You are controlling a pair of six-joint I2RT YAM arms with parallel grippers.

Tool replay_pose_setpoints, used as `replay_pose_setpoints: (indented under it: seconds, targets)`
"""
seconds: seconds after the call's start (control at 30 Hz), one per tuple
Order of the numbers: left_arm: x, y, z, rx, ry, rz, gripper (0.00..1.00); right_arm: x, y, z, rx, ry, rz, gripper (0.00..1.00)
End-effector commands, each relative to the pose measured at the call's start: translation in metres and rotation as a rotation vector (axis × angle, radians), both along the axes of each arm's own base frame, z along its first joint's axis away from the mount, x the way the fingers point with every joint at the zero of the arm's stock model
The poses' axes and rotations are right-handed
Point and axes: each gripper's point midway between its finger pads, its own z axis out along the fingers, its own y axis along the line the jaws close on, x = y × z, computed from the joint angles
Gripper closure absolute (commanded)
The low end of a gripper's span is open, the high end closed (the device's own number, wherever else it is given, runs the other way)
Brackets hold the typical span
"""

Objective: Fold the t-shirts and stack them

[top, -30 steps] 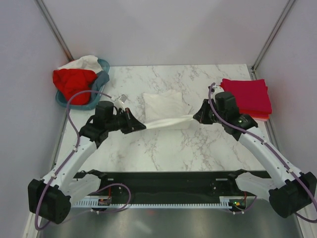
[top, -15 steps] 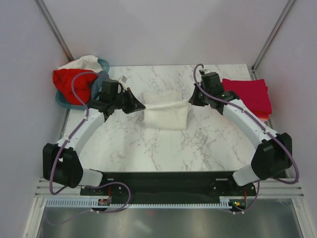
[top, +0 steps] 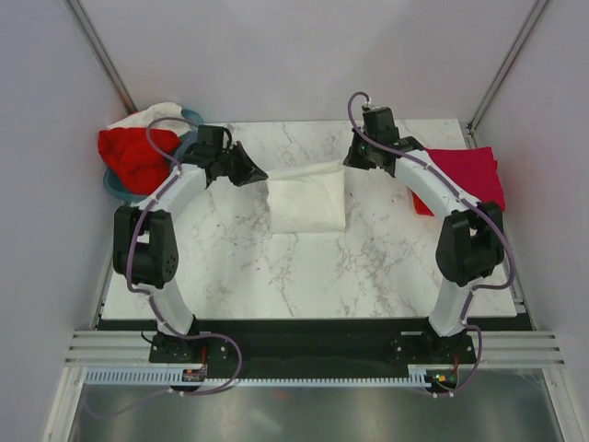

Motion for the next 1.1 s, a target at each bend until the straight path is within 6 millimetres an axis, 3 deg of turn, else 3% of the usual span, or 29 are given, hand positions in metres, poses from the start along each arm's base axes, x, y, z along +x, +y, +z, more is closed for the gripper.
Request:
replay_pose_setpoints:
  seconds: [0.0,0.03,0.07,0.13,0.2,0.43,0.47,0.5,0.53,0.57,0.6,0.67,0.7,0.77,0.8,0.83,1.07]
  targets:
    - [0.033,0.006,0.017,-0.022,-0.053,0.038,0.98,0.038,-0.015,0.018,-0.01,-0.074,-0.057,1.0]
    - [0.039,0.005,0.006,-0.023,-0.029,0.036,0.98,0.047,-0.01,0.013,0.003,-0.067,-0.042,1.0]
    - [0.048,0.005,0.011,-0.028,-0.046,0.04,0.98,0.053,-0.011,0.011,0.01,-0.066,-0.043,1.0]
    - [0.06,0.006,-0.003,-0.031,-0.02,0.045,0.98,0.069,-0.005,0.0,0.024,-0.055,-0.028,1.0]
    - [0.075,0.009,0.0,-0.037,-0.038,0.055,0.98,0.08,0.003,-0.007,0.049,-0.058,-0.003,1.0]
    - [0.128,0.018,-0.029,-0.035,-0.037,0.095,0.98,0.134,0.027,-0.051,0.146,-0.082,0.018,1.0]
    - [0.14,0.018,-0.025,-0.035,-0.063,0.097,0.85,0.14,0.028,-0.054,0.154,-0.093,0.015,0.95]
    - [0.148,0.018,-0.042,-0.027,-0.055,0.098,0.65,0.145,0.028,-0.058,0.168,-0.097,0.0,0.5]
    - [0.16,0.016,-0.036,-0.032,-0.09,0.09,0.48,0.153,0.026,-0.069,0.166,-0.1,-0.02,0.38]
    - [0.165,0.014,-0.041,-0.037,-0.093,0.078,0.36,0.156,0.027,-0.072,0.174,-0.105,-0.019,0.32]
    - [0.169,0.012,-0.055,-0.042,-0.079,0.061,0.34,0.157,0.029,-0.074,0.183,-0.109,-0.007,0.29]
    - [0.17,0.009,-0.051,-0.057,-0.094,0.033,0.32,0.156,0.032,-0.079,0.2,-0.113,0.02,0.29]
    - [0.17,0.009,-0.044,-0.042,-0.123,0.019,0.32,0.155,0.032,-0.071,0.203,-0.135,0.035,0.3]
    - [0.163,0.013,-0.05,-0.011,-0.117,0.028,0.31,0.147,0.032,-0.079,0.211,-0.149,0.056,0.32]
    - [0.163,0.015,-0.04,-0.001,-0.156,0.028,0.31,0.144,0.031,-0.077,0.206,-0.158,0.052,0.32]
    - [0.154,0.016,-0.052,0.008,-0.134,0.029,0.31,0.141,0.029,-0.085,0.197,-0.145,0.049,0.32]
    - [0.128,0.021,-0.064,0.025,-0.129,0.024,0.32,0.129,0.031,-0.111,0.238,-0.067,0.078,0.37]
